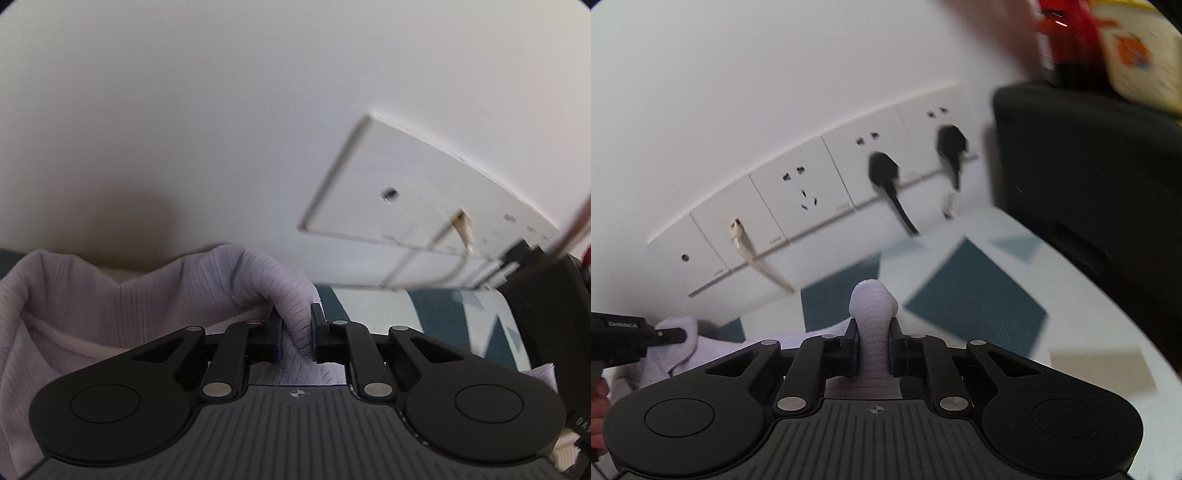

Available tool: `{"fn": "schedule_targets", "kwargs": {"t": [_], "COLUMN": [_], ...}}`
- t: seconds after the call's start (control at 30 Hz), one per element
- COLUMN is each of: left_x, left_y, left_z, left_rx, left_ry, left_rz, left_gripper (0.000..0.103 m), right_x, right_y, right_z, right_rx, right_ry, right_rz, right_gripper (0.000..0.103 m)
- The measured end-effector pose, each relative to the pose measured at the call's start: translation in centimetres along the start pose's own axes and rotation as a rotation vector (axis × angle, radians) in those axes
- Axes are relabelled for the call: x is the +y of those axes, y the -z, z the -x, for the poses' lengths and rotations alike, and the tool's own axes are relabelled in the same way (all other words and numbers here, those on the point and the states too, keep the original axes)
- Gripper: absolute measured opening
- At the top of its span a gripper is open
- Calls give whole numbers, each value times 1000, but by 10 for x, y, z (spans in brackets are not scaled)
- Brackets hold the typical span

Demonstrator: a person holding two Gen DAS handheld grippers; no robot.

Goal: Fold clothes

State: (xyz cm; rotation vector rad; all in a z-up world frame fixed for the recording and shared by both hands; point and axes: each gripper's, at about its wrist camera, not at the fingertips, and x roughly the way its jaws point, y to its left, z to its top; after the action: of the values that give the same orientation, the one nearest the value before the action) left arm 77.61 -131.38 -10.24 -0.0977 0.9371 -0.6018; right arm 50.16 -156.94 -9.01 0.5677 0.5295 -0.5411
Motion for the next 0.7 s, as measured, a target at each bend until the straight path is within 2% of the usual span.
{"fn": "schedule_targets", "kwargs": {"t": [0.1,0.23,0.33,0.37,0.4,0.43,0.47,0.63,0.7], "left_x": [1,2,1,-1,-4,-7,-10,1,9], "left_y": [-3,-1,-1,-3,-6,-8,-10,-4,22], "left_z": [-8,-19,-22,-18,-12,-5,5,87,115], "left_rx": [-32,-45,-26,-16,-12,-8,-16,-5,16], "left_ry": [-47,-96,-122,-144,-170,-196,-214,-134,-107], "left_rz": [-11,-42,-80,-107,-141,-174,-207,-265,-278], "left_gripper": [14,15,31,58,74,74,74,78,85], "right_x": [3,4,2,4,5,6,4,-9,-12], "right_y": [-6,0,7,8,8,6,4,-8,-2], "right_z": [-25,-54,-60,-59,-58,-55,-47,17,56], "right_rx": [10,34,33,34,35,28,6,-67,-98], "right_ry": [15,80,84,91,99,132,136,86,62], "right_rz": [25,85,100,118,136,133,101,-77,-118], "right_gripper": [11,8,11,23,35,58,67,68,69]}}
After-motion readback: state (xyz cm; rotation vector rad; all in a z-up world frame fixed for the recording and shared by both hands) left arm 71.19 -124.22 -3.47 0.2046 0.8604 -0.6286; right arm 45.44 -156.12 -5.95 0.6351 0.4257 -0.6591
